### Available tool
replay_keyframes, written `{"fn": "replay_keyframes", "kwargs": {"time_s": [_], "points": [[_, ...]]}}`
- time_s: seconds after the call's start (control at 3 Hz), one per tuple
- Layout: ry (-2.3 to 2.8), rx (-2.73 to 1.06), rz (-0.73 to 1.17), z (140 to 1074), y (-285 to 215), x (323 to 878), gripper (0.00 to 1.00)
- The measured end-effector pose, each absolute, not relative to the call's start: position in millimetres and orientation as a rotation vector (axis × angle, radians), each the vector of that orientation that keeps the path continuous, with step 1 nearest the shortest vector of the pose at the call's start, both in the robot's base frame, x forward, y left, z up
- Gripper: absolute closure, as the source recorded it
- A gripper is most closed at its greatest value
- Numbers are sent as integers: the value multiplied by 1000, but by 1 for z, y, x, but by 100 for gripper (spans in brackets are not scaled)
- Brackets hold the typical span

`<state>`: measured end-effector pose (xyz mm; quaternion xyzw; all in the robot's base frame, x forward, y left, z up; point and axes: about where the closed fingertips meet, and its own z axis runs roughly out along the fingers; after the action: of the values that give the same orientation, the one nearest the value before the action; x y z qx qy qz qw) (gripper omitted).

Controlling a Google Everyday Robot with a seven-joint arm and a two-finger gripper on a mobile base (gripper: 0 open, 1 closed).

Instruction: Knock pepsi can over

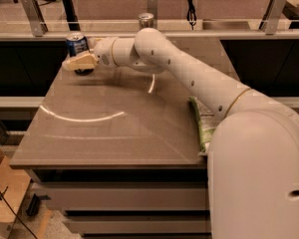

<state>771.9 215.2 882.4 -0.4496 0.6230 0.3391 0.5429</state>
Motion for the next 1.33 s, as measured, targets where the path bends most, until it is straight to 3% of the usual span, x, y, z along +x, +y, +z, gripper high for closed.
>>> {"fn": "replay_keyframes", "kwargs": {"time_s": [0.67, 1.0, 1.33], "points": [[1437, -1083, 813, 899, 220, 776, 65], [1481, -1146, 749, 904, 196, 767, 88], [1556, -1317, 616, 912, 164, 748, 100]]}}
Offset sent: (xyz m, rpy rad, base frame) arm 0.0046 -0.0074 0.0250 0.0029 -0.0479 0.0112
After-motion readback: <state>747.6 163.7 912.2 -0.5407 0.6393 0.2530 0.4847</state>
